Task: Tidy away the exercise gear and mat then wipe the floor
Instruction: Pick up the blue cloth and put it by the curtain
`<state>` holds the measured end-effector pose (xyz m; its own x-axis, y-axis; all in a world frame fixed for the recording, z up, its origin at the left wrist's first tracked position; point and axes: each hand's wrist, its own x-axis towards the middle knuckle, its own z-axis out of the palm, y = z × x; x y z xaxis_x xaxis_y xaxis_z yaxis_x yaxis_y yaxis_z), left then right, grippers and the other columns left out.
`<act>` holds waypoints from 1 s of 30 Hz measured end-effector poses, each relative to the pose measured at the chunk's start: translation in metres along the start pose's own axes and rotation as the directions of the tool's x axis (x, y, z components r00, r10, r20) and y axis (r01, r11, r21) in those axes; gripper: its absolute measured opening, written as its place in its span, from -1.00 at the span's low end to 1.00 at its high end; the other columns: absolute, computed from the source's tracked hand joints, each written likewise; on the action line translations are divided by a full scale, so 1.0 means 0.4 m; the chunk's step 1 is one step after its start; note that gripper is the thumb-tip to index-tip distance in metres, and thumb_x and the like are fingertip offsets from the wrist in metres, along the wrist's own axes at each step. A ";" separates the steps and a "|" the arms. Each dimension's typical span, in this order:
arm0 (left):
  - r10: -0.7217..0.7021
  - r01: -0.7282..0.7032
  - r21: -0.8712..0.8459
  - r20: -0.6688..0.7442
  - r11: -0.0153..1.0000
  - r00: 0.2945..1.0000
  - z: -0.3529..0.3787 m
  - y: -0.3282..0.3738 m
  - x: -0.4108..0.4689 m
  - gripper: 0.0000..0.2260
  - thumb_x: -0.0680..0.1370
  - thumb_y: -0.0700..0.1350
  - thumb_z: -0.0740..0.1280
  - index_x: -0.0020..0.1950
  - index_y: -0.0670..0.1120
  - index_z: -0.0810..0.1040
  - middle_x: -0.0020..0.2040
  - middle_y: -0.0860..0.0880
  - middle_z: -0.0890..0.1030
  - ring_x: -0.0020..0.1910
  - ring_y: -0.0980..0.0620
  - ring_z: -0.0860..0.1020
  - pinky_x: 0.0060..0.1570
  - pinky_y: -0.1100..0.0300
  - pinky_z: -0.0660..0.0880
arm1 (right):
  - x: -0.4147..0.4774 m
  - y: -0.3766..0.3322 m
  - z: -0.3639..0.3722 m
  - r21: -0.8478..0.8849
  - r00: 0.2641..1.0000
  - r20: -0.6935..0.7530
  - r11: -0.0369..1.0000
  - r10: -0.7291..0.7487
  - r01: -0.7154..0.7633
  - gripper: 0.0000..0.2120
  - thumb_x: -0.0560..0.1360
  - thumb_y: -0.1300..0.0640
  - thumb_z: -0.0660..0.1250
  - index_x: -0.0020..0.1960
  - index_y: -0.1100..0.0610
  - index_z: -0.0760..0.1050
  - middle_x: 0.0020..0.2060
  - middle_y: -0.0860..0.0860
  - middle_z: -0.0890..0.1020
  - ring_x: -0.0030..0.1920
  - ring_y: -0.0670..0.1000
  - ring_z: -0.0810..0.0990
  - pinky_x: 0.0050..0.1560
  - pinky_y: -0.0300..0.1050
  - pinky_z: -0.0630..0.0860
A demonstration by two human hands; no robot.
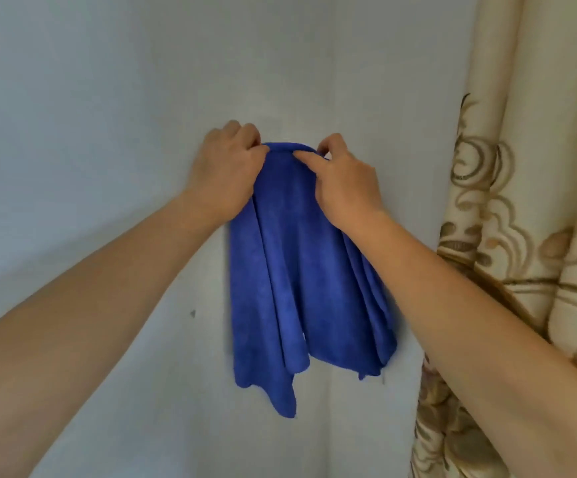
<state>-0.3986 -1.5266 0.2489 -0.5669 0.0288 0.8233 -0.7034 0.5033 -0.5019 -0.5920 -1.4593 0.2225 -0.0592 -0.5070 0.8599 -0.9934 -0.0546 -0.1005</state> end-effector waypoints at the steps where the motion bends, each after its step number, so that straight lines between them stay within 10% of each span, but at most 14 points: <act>1: -0.018 0.019 0.063 -0.006 0.998 1.000 0.016 0.004 -0.001 -0.81 0.37 -0.38 0.34 -0.06 -0.22 0.62 -0.10 -0.18 0.57 -0.21 -0.19 0.50 -0.22 -0.01 0.29 | 0.014 0.018 0.025 0.038 1.000 0.008 0.999 -0.025 0.025 -0.59 0.61 0.00 0.03 0.39 -0.01 0.43 0.08 -0.01 0.51 -0.16 0.04 0.45 -0.14 0.00 0.48; 13: 0.026 -0.032 0.131 0.049 0.991 0.998 -0.001 0.073 -0.093 -0.78 0.51 -0.23 0.25 0.06 -0.21 0.64 0.00 -0.17 0.62 -0.19 -0.19 0.52 -0.22 -0.01 0.36 | -0.167 0.040 0.210 0.298 0.978 -0.117 0.933 -0.173 0.201 -0.53 0.53 0.10 0.18 0.43 0.00 0.48 -0.06 0.03 0.54 -0.28 0.02 0.52 -0.42 -0.15 0.46; 19: -0.119 0.078 0.154 0.276 0.985 0.954 -0.087 0.129 -0.367 -0.63 0.54 -0.12 0.26 0.33 -0.15 0.54 0.40 -0.24 0.45 0.31 -0.27 0.45 0.23 -0.16 0.34 | -0.243 -0.006 0.232 0.428 0.992 -0.123 0.901 -0.018 0.069 -0.58 0.57 0.15 0.20 0.42 0.12 0.46 0.27 0.13 0.48 0.12 0.10 0.54 0.03 0.11 0.57; 22: -0.263 0.166 0.258 0.408 0.952 0.874 -0.167 0.142 -0.514 -0.56 0.61 -0.02 0.18 0.47 -0.11 0.40 0.53 -0.24 0.27 0.50 -0.26 0.24 0.38 -0.32 0.18 | -0.285 -0.084 0.248 0.434 0.980 -0.197 0.899 0.035 0.055 -0.54 0.60 0.20 0.17 0.50 0.17 0.33 0.47 0.24 0.32 0.44 0.21 0.34 0.43 0.14 0.29; 30: -0.735 0.433 0.626 0.368 0.648 0.569 -0.614 0.091 -0.818 -0.43 0.64 0.15 -0.02 0.59 -0.11 0.15 0.59 -0.25 0.04 0.57 -0.25 -0.01 0.46 -0.32 -0.02 | -0.474 -0.463 0.176 0.416 0.939 -0.149 0.842 -0.310 0.344 -0.42 0.64 0.00 0.18 0.59 0.19 0.15 0.56 0.31 0.09 0.57 0.28 0.04 0.55 0.28 -0.02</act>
<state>-0.1334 -1.3056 0.0265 0.0367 -0.6713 0.7402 -0.9700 -0.2019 -0.1351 -0.3900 -1.4135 0.0430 0.2380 -0.3314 0.9130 -0.8157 -0.5784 0.0027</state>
